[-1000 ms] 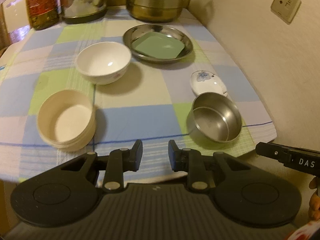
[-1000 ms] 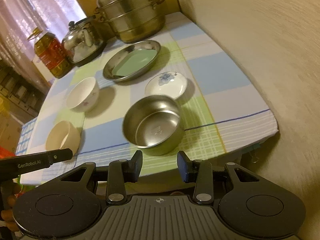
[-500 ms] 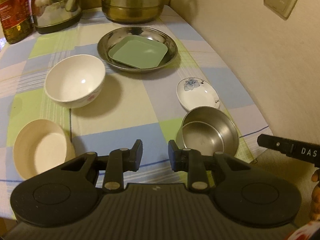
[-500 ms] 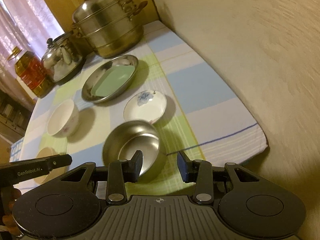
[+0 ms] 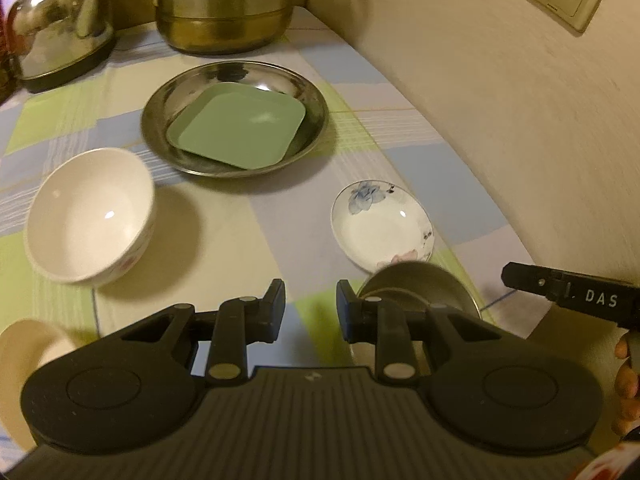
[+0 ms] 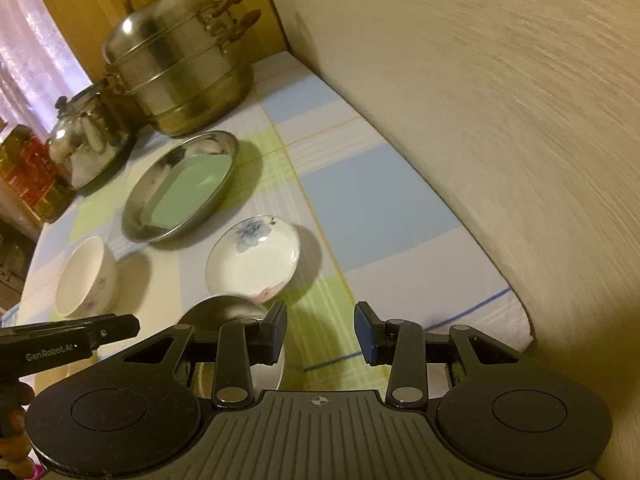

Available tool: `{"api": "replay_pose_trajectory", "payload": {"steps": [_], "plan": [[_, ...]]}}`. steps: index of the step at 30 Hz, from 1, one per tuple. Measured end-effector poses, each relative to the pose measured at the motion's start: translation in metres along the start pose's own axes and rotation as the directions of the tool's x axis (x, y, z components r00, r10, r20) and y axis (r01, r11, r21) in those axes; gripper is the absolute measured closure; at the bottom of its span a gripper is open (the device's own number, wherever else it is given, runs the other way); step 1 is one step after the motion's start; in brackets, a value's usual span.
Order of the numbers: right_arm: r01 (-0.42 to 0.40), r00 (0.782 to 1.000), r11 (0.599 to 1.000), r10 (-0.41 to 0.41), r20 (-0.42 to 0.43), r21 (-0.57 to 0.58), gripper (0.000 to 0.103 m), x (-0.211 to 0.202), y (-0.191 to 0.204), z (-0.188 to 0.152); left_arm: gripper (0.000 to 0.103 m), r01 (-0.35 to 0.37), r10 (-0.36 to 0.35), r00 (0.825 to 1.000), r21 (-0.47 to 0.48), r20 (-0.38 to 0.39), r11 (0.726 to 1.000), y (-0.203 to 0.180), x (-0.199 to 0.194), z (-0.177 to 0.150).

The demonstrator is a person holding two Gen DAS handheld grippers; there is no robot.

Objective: Organize plates and bowls
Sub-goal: 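Close both grippers on the rim of the blue-flower saucer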

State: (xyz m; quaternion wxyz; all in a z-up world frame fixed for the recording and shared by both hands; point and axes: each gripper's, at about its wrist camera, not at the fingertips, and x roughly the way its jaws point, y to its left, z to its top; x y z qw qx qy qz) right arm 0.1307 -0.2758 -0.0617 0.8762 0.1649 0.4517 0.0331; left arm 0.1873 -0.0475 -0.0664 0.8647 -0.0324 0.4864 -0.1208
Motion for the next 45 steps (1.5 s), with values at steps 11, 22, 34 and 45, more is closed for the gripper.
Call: {"api": "replay_pose_trajectory", "payload": {"steps": [11, 22, 34, 45], "plan": [[-0.026, 1.000, 1.000, 0.026, 0.002, 0.005, 0.066, 0.038, 0.004, 0.017, 0.080, 0.069, -0.068, 0.996, 0.009, -0.063, 0.998, 0.002, 0.047, 0.029], [-0.046, 0.998, 0.998, 0.048, -0.041, 0.050, 0.077, 0.073, 0.001, 0.028, 0.080, 0.089, -0.086, 0.990, 0.015, -0.109, 0.996, 0.003, 0.083, 0.047], [-0.045, 0.996, 0.998, 0.049, -0.075, 0.045, 0.087, 0.100, 0.007, 0.035, 0.085, 0.118, -0.116, 0.983, 0.006, -0.142, 0.993, 0.008, 0.102, 0.056], [-0.032, 0.995, 0.999, 0.035, -0.091, 0.033, 0.099, 0.106, 0.009, 0.038, 0.095, 0.137, -0.131, 0.981, 0.034, -0.144, 0.990, 0.004, 0.108, 0.058]]}}
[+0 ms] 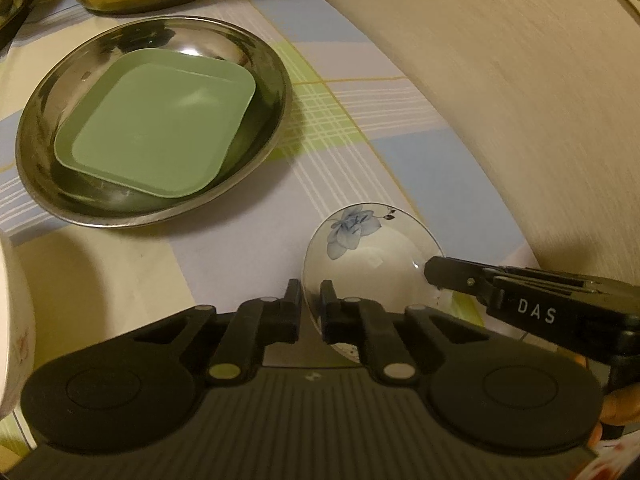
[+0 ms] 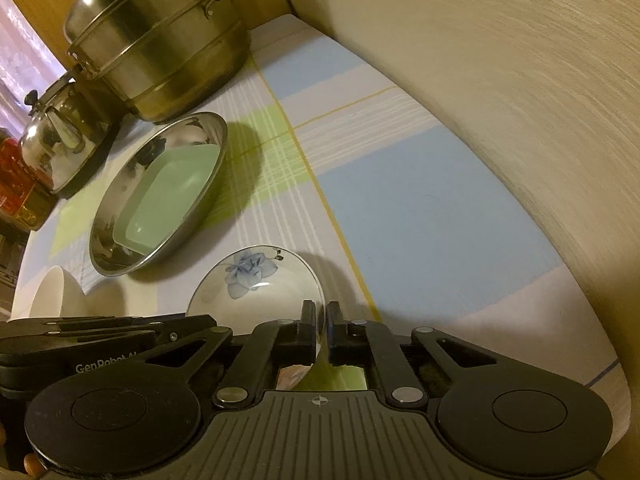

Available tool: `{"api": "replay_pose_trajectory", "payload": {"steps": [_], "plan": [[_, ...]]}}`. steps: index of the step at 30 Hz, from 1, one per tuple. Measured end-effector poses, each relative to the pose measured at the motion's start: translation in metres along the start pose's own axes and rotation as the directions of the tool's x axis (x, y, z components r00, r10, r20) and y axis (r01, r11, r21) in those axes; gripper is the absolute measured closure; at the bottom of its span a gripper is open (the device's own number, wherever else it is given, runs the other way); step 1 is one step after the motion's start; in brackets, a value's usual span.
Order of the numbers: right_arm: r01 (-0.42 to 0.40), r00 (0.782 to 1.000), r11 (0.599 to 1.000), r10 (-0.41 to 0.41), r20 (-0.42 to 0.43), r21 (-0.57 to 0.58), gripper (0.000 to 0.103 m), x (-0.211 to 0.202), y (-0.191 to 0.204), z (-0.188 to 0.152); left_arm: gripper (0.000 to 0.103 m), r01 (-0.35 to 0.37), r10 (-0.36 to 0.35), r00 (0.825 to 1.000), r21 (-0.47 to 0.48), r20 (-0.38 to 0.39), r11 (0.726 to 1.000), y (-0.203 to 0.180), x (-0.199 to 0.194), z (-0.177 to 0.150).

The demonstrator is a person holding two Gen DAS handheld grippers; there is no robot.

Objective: Organize plates and bowls
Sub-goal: 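Close both grippers on the rim of the blue-flower saucer, then carry the saucer with both grippers and lower it onto the green tray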

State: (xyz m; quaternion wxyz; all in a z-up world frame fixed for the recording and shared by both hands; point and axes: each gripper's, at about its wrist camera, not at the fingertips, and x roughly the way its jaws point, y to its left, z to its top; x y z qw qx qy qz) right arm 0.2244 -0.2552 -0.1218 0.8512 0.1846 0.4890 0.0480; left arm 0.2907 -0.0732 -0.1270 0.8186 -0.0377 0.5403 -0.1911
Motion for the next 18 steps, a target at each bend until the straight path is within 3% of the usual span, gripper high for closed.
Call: {"api": "replay_pose_trajectory", "payload": {"steps": [18], "plan": [[-0.017, 1.000, 1.000, 0.017, 0.019, 0.007, 0.099, -0.007, 0.015, 0.019, 0.096, -0.008, 0.008, 0.998, 0.003, 0.065, 1.000, 0.006, -0.023, 0.011]]}}
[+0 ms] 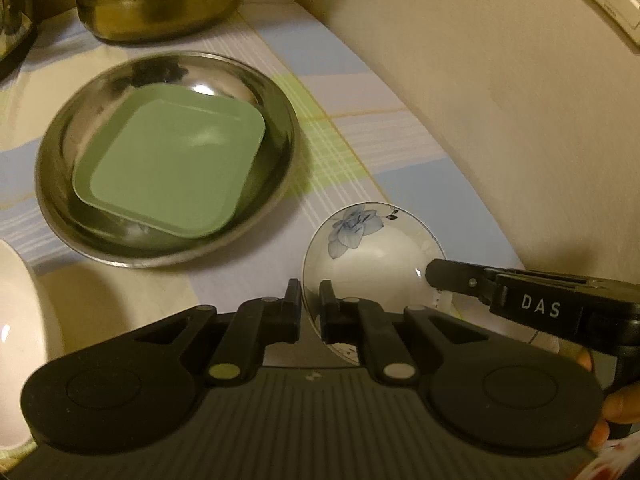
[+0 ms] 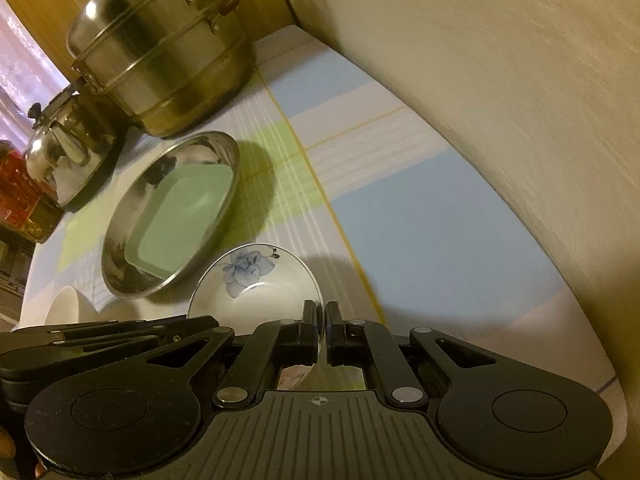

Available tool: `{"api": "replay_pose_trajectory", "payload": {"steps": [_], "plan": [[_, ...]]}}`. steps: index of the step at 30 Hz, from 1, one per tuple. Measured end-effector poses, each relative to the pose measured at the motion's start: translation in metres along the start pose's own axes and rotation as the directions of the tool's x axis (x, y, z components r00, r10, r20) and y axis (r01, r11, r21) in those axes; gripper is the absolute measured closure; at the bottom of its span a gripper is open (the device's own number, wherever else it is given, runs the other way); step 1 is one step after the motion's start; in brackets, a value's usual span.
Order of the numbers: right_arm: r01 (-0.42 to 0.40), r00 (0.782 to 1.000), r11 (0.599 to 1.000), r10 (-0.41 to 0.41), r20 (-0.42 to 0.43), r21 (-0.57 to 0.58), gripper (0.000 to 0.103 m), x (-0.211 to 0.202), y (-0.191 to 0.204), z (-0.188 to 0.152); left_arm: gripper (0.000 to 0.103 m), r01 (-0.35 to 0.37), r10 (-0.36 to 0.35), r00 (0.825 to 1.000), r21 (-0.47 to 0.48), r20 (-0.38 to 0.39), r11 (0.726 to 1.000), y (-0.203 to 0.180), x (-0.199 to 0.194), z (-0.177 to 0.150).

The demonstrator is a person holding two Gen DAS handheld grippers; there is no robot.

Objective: Organize plates and bowls
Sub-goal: 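Carry the saucer with both grippers and lower it onto the green tray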

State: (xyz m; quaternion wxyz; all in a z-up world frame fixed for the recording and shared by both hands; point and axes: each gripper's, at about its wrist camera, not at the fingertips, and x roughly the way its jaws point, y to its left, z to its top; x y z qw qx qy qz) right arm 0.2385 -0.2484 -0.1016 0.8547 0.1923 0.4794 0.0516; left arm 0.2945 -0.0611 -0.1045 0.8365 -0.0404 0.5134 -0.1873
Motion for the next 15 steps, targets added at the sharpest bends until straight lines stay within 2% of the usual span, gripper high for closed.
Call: {"api": "replay_pose_trajectory", "payload": {"steps": [15], "plan": [[-0.062, 0.998, 0.997, 0.062, 0.000, -0.048, 0.099, 0.018, 0.039, 0.032, 0.095, -0.047, 0.050, 0.997, -0.053, 0.066, 0.998, 0.036, -0.017, 0.018]]}}
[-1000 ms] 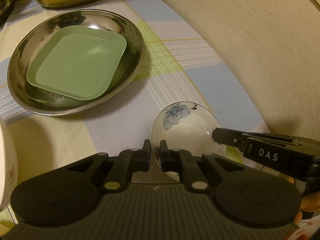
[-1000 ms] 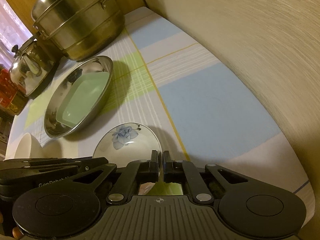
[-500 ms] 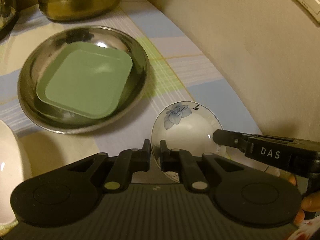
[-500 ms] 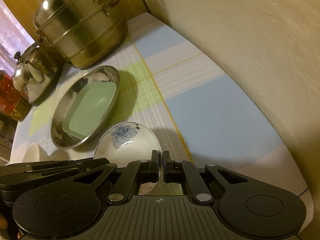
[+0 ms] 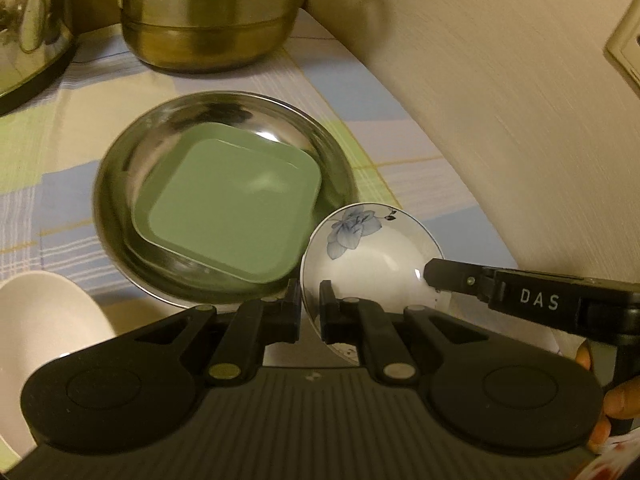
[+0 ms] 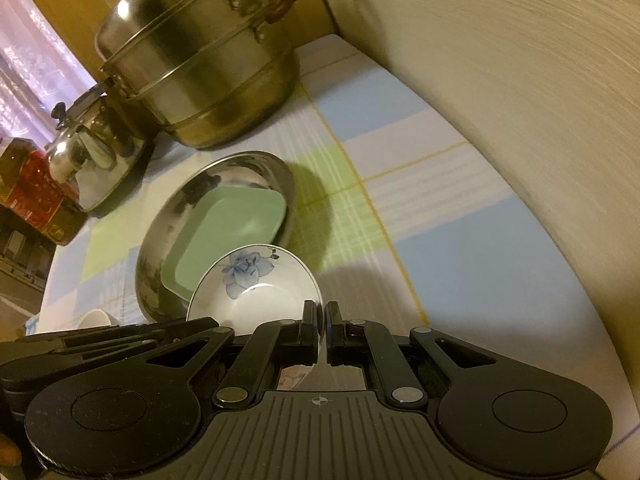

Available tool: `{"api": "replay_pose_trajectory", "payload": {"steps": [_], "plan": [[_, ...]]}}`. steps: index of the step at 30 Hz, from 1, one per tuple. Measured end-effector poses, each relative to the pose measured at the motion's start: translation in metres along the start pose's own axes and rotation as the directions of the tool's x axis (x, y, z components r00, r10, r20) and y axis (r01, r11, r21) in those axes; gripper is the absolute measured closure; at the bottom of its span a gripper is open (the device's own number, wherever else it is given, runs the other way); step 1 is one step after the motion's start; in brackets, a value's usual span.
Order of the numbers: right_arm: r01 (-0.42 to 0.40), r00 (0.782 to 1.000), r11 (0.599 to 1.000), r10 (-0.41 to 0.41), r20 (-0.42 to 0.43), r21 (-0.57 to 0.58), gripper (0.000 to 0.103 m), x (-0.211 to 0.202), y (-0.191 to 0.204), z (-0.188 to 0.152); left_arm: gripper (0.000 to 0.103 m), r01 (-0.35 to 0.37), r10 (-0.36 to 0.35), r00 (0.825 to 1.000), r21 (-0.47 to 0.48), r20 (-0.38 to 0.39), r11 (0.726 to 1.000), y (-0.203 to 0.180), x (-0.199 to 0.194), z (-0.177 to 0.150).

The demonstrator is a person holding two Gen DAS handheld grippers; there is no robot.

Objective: Organize plates and bowls
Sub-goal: 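Carry the saucer with both grippers and lower it onto the green tray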

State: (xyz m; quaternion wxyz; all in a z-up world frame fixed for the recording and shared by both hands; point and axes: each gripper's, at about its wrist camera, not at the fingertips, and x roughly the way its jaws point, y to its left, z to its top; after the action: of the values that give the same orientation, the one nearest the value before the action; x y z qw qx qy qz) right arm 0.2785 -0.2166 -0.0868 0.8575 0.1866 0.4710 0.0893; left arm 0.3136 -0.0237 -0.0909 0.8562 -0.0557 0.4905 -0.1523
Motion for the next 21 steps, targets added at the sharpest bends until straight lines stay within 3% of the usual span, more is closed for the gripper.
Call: {"api": "replay_pose_trajectory", "payload": {"steps": [21], "plan": [[-0.032, 0.999, 0.997, 0.030, -0.019, -0.077, 0.099, 0.065, 0.050, 0.049, 0.095, -0.088, 0.091, 0.995, -0.080, 0.039, 0.993, 0.055, 0.017, 0.049]]}}
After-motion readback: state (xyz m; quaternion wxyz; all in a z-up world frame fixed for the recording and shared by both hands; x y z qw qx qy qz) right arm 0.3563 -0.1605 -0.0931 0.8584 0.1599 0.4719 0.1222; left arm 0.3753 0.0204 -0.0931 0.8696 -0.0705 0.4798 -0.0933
